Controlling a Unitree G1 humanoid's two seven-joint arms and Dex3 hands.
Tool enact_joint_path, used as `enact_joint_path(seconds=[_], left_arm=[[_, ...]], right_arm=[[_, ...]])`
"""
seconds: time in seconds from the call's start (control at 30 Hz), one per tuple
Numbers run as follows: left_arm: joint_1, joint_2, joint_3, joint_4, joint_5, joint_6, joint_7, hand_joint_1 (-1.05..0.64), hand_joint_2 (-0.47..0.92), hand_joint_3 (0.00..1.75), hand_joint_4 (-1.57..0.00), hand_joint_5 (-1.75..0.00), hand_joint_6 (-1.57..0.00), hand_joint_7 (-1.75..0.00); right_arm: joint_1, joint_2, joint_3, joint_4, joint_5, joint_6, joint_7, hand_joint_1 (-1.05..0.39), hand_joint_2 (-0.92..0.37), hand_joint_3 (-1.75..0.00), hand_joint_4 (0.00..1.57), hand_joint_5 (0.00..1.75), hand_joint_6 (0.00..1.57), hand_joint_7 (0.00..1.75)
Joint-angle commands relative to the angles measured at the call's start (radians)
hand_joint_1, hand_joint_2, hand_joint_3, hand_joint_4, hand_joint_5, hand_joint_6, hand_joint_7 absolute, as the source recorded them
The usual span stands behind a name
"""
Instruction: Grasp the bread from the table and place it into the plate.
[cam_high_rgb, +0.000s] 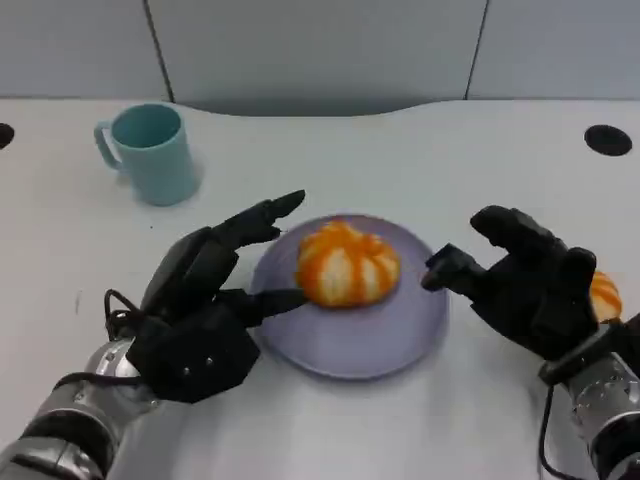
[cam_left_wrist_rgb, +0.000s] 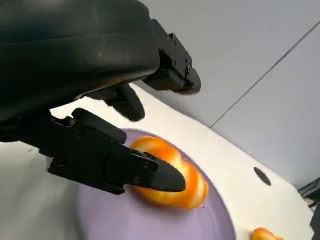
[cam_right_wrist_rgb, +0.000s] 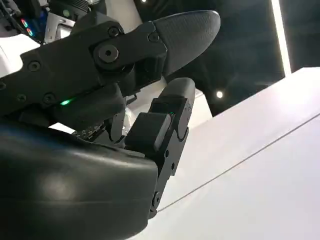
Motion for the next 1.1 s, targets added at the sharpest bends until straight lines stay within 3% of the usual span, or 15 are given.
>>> enact_joint_path(seconds=[0.03,0.17,0.3,0.47,0.5,0.6,0.63,0.67,0.8,0.9,1.1], left_arm=[[0.072,0.025,0.121,-0.050,-0.258,-0.065,-0.418,-1.03,0.92,0.52,-0.02,-0.04,-0.07,-0.01],[0.131,0.001,0.238,-0.146,-0.543,0.023,-0.803,-1.05,0.92,0.50,0.00,0.00,-0.05,-0.01],[0.228,-0.054,0.418,-0.316,-0.933,0.398,-1.180,-1.05,0.92,0.47,-0.03,-0.02,-0.02,0.00],[0.325,-0.071,0.515,-0.432,-1.102,0.658,-1.278,-1.05,0.92,0.54,-0.05,-0.03,-0.01,0.00],[0.350,-0.056,0.530,-0.458,-1.140,0.777,-1.294,-1.05,0.92,0.54,-0.05,-0.03,-0.01,0.00],[0.394,-0.011,0.564,-0.494,-1.232,1.106,-1.355,-1.05,0.92,0.32,-0.17,-0.12,-0.16,-0.06],[0.402,-0.006,0.569,-0.481,-1.235,1.132,-1.394,-1.05,0.92,0.30,-0.20,-0.14,-0.19,-0.07],[0.408,-0.005,0.575,-0.474,-1.232,1.146,-1.420,-1.04,0.92,0.39,-0.28,-0.20,-0.26,-0.08],[0.487,-0.083,0.600,-0.485,-1.182,1.019,-1.430,-1.01,0.92,0.53,-0.50,-0.31,-0.44,-0.13],[0.507,-0.095,0.604,-0.467,-1.156,0.988,-1.445,-1.01,0.92,0.52,-0.50,-0.30,-0.48,-0.11],[0.576,-0.120,0.592,-0.570,-1.139,1.066,-1.385,-1.01,0.92,0.37,-0.44,-0.30,-0.46,-0.05]], right_arm=[[0.004,0.007,-0.004,-0.014,0.015,0.052,-0.017,-0.49,-0.91,-0.03,0.77,0.94,1.02,0.00],[0.008,0.002,0.007,-0.025,-0.004,0.016,-0.024,-0.52,-0.92,-0.03,0.77,0.94,1.03,0.01],[0.013,0.009,-0.001,-0.034,0.011,0.041,-0.021,-0.51,-0.92,-0.03,0.77,0.94,1.03,0.01],[0.017,0.006,0.003,-0.038,0.006,0.036,-0.012,-0.53,-0.92,-0.03,0.76,0.95,1.02,0.00],[0.014,-0.008,0.013,-0.031,-0.009,0.027,0.000,-0.53,-0.92,-0.03,0.76,0.95,1.02,0.00],[0.013,-0.026,0.014,-0.016,-0.016,-0.013,0.025,-0.51,-0.92,-0.12,0.76,0.84,1.02,0.00],[0.017,-0.029,0.012,-0.018,-0.016,-0.028,0.021,-0.50,-0.92,-0.13,0.76,0.82,1.02,0.00],[0.020,-0.032,0.012,-0.018,-0.016,-0.038,0.019,-0.50,-0.92,-0.11,0.75,0.85,1.02,0.00],[0.035,-0.050,0.005,-0.030,-0.002,-0.046,0.026,-0.48,-0.92,-0.07,0.71,1.00,1.03,0.01],[0.047,-0.059,0.005,-0.032,0.000,-0.058,0.033,-0.53,-0.92,-0.12,0.71,1.03,1.05,0.01],[0.076,-0.085,0.019,-0.045,-0.009,-0.013,0.018,-0.56,-0.92,-0.12,0.73,1.03,1.07,0.02]])
